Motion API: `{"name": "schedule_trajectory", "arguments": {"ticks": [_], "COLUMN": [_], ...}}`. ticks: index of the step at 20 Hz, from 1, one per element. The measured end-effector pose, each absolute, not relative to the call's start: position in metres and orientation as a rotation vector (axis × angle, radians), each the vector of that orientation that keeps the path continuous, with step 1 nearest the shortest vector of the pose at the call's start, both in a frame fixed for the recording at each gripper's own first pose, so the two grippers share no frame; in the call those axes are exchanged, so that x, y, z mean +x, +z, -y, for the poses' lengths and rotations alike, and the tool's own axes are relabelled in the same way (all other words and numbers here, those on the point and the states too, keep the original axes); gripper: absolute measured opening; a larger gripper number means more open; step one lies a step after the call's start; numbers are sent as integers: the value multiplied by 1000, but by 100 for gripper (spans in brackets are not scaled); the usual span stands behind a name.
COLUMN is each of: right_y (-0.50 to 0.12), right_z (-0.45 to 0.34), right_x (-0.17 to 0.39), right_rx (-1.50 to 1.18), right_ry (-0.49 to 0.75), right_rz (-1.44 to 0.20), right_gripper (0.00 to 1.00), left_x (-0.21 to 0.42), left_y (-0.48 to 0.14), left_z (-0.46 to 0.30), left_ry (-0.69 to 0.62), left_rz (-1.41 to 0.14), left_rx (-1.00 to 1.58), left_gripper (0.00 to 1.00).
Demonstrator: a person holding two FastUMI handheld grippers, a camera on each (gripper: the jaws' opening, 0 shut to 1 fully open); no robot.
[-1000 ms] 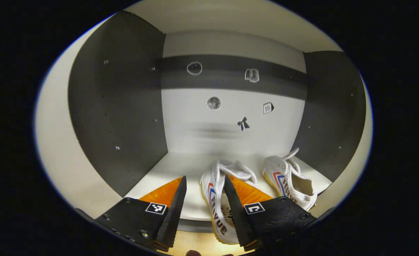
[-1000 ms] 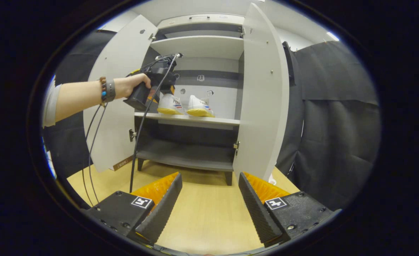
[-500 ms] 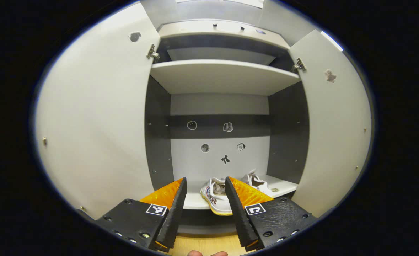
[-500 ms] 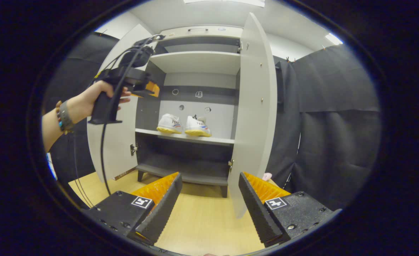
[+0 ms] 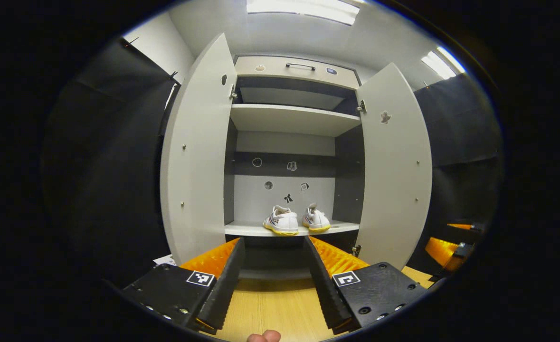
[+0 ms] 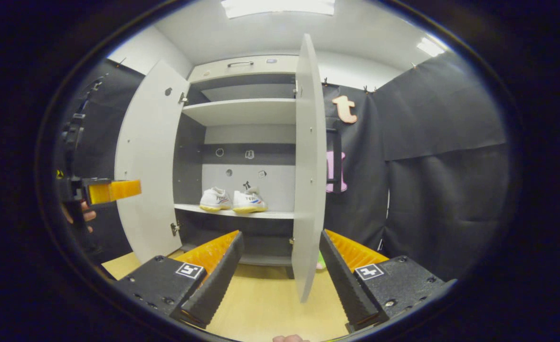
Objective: Grab one shoe with the right hand and put it into the shoe cabinet, grab the other shoe with the left hand and put it into the shoe cabinet; then close the right door with the right hand and the left door with the left hand.
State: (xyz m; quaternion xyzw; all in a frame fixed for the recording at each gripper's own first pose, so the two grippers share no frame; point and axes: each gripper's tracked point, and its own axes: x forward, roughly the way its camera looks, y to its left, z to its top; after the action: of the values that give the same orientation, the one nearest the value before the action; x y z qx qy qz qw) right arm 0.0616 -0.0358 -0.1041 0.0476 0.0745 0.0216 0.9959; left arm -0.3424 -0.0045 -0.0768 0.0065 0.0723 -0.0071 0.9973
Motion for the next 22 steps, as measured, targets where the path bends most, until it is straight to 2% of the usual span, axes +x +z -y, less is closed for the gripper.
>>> {"name": "schedule_trajectory", "arguments": {"ticks": [4, 9, 14, 20, 22], "right_y": [-96, -76, -47, -52, -57], "right_z": [63, 105, 168, 185, 184], "right_x": [61, 79, 127, 181, 184], "right_rx": [100, 1, 14, 87, 89], "right_ry": [0, -79, -198, -191, -186], "right_rz": [-150, -103, -49, -100, -107], "right_gripper": [100, 100, 100, 100, 100], "left_x": [-382, -401, -409, -411, -409], "left_y": [-91, -104, -107, -104, -106], "left_z": [12, 5, -5, -6, -5], "left_ry": [-27, -2, 33, 41, 37], "left_rz": [-154, -182, -196, -185, -190], "left_rx": [20, -17, 12, 69, 74], "left_gripper": [85, 86, 85, 85, 85]}}
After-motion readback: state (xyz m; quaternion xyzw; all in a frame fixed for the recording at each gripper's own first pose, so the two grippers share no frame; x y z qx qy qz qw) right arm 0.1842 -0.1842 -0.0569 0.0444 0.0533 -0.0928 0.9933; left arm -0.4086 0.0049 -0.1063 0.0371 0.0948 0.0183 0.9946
